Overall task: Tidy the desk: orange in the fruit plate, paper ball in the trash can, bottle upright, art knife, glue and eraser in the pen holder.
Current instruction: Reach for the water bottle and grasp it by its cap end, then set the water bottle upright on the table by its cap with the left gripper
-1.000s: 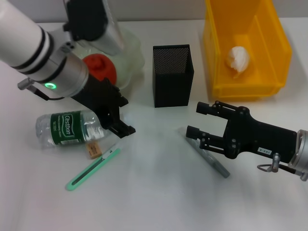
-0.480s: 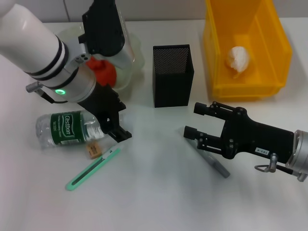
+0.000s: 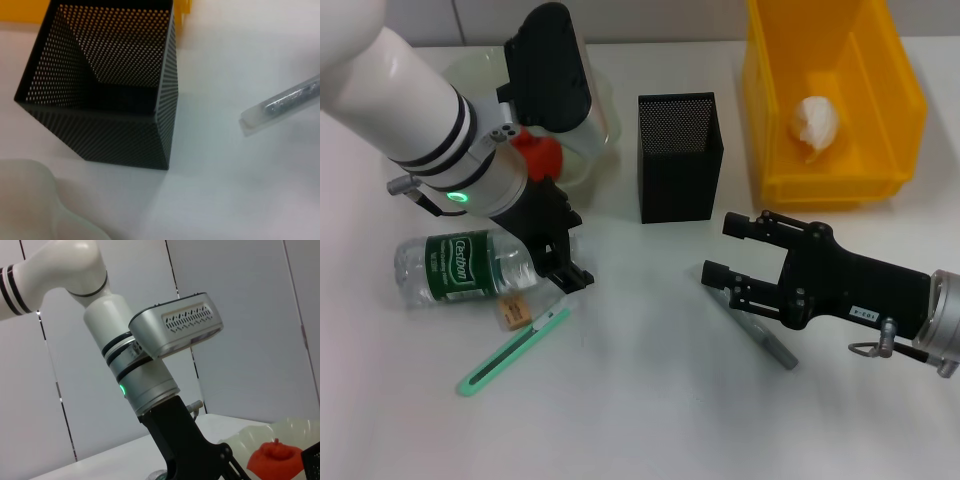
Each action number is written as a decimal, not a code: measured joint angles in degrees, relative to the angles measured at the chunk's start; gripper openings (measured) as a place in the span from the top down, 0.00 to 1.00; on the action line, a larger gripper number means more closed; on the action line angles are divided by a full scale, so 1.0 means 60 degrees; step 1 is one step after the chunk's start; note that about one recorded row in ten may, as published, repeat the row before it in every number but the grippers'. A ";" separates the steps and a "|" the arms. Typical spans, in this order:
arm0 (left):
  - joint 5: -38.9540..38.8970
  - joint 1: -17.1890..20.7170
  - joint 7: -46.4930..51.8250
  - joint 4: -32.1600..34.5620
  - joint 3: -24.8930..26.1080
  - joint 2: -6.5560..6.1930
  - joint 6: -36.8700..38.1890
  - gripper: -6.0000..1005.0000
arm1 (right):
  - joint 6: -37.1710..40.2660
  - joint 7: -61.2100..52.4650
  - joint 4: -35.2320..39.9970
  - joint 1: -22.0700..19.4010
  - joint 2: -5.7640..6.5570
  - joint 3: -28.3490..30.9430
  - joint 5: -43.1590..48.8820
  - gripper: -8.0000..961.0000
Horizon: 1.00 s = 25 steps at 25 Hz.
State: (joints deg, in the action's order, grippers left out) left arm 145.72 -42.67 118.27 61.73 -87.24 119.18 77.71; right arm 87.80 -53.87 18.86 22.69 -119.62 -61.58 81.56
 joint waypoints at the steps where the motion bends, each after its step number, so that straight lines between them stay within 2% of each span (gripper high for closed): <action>1: 0.0011 0.0000 0.0001 -0.0057 -0.0043 0.0000 -0.0095 0.23 | -0.0020 0.0000 -0.0027 0.0008 0.0000 0.0015 0.0000 0.27; 7: 0.0016 -0.0003 -0.0036 -0.0172 -0.0078 0.0000 -0.0304 0.23 | -0.0101 0.0000 -0.0069 0.0065 0.0000 0.0026 0.0000 0.27; 9: 0.0015 0.0017 -0.0098 -0.0176 -0.0130 0.0000 -0.0365 0.31 | -0.0104 0.0000 -0.0068 0.0089 0.0000 0.0042 -0.0001 0.27; 13: 0.0040 0.0112 -0.0120 -0.0072 -0.0364 0.0000 -0.0596 0.37 | -0.0149 0.0000 -0.0068 0.0124 0.0000 0.0060 0.0000 0.28; 25: -0.0050 0.0165 -0.0092 0.0104 -0.0178 -0.0015 -0.0662 0.55 | -0.0224 0.0000 -0.0068 0.0130 0.0000 0.0078 0.0001 0.27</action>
State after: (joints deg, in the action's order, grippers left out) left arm 145.42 -41.68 117.72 62.36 -88.30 119.09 73.74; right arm 86.46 -53.88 18.46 23.47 -119.62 -61.11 81.56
